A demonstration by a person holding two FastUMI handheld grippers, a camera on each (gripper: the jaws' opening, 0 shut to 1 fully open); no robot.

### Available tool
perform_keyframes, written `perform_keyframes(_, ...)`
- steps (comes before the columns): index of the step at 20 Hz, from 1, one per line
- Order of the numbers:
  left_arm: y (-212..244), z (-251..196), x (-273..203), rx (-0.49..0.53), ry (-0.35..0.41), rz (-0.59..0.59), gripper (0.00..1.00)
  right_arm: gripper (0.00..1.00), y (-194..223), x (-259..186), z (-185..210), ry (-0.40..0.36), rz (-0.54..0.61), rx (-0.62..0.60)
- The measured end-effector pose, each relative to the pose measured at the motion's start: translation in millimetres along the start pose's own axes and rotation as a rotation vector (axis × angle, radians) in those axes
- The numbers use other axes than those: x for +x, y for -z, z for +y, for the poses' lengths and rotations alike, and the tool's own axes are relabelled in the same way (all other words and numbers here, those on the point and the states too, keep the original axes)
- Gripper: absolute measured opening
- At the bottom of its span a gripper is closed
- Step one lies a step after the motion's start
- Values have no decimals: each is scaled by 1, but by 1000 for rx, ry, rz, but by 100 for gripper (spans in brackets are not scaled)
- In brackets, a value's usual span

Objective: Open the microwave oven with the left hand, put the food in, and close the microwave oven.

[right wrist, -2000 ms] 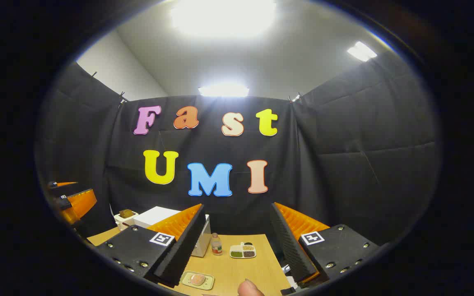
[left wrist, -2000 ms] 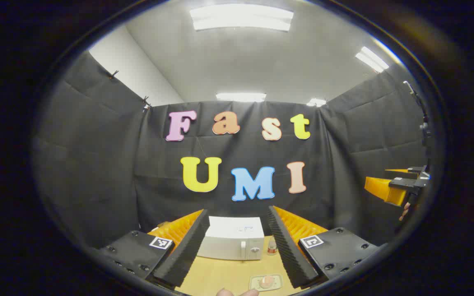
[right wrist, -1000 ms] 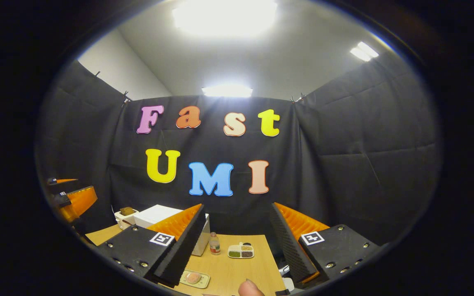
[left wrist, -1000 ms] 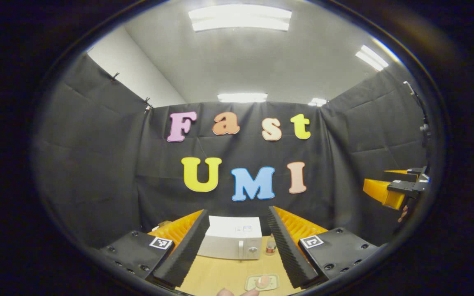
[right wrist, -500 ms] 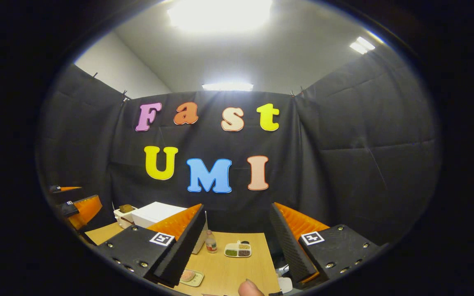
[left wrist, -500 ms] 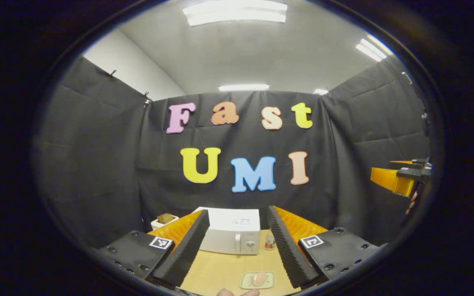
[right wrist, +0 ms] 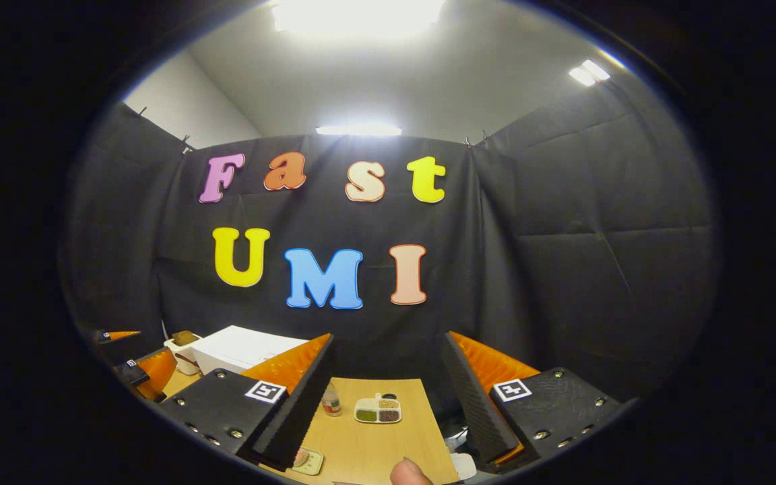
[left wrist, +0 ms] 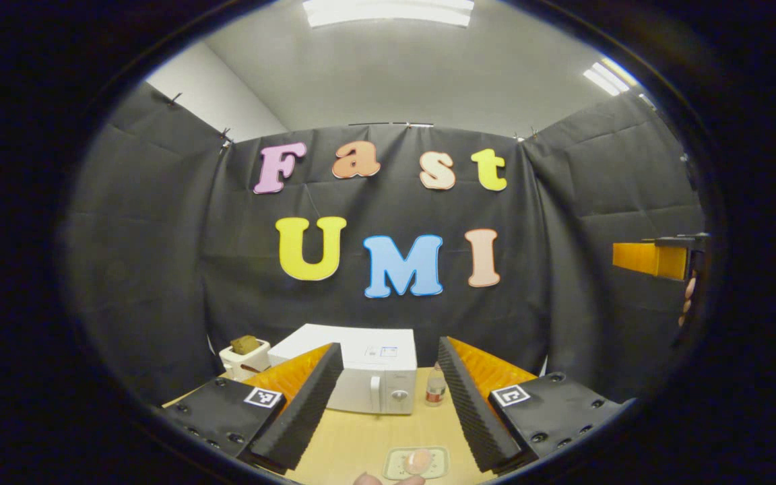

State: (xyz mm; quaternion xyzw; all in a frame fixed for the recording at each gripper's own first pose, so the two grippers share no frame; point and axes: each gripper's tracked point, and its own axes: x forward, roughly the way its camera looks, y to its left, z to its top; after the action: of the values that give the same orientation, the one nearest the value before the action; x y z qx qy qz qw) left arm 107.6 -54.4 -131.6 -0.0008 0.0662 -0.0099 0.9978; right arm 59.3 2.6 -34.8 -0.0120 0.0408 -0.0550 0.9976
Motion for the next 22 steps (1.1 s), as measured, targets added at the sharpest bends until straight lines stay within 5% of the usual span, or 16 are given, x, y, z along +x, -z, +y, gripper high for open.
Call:
perform_keyframes(9,136,37,129,-36,96,145,97,96,26,41,28,205,97,-107)
perform_keyframes(22,315,26,255,-17,172,322,98,95,56,88,53,272,229,-228)
